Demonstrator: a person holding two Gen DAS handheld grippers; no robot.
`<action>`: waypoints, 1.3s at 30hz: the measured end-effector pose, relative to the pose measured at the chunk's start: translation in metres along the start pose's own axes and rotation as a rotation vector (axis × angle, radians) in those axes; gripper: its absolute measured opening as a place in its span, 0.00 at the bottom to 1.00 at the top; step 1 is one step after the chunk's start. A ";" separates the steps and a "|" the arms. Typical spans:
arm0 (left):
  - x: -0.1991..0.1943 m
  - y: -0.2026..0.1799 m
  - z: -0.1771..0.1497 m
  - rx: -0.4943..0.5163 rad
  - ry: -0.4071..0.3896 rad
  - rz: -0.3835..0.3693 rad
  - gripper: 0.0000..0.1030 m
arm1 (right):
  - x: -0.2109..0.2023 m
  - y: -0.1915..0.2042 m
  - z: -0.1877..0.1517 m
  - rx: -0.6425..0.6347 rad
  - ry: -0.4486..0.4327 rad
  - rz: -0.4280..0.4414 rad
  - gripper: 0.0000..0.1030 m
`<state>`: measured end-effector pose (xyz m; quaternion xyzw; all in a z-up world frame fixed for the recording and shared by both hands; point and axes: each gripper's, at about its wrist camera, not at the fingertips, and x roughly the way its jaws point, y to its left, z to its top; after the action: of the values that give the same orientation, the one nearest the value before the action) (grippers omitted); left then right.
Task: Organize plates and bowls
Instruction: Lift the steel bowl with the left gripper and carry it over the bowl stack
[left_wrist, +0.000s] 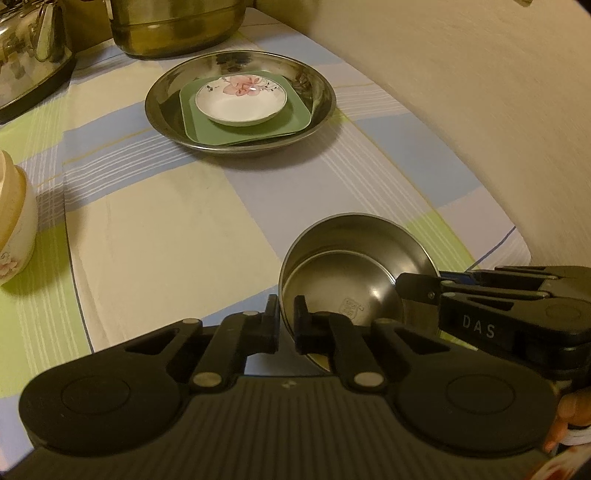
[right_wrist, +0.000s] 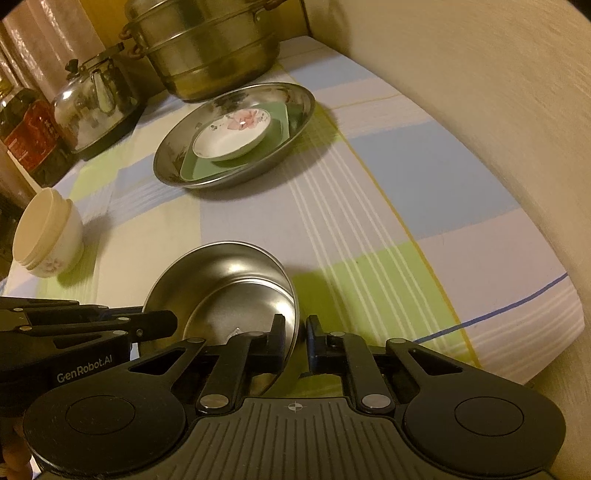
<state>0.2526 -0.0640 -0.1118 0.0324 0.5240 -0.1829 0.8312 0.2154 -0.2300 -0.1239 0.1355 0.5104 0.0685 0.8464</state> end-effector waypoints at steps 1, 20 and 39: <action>-0.002 0.001 -0.001 0.000 -0.005 0.001 0.05 | 0.000 0.001 0.000 -0.005 0.003 0.000 0.11; -0.064 0.043 -0.016 -0.117 -0.077 0.049 0.05 | -0.019 0.054 0.018 -0.113 0.011 0.100 0.08; -0.138 0.136 -0.031 -0.280 -0.191 0.149 0.05 | -0.006 0.157 0.047 -0.233 0.070 0.283 0.08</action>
<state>0.2194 0.1070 -0.0227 -0.0626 0.4592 -0.0482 0.8848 0.2581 -0.0889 -0.0510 0.1044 0.5039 0.2503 0.8201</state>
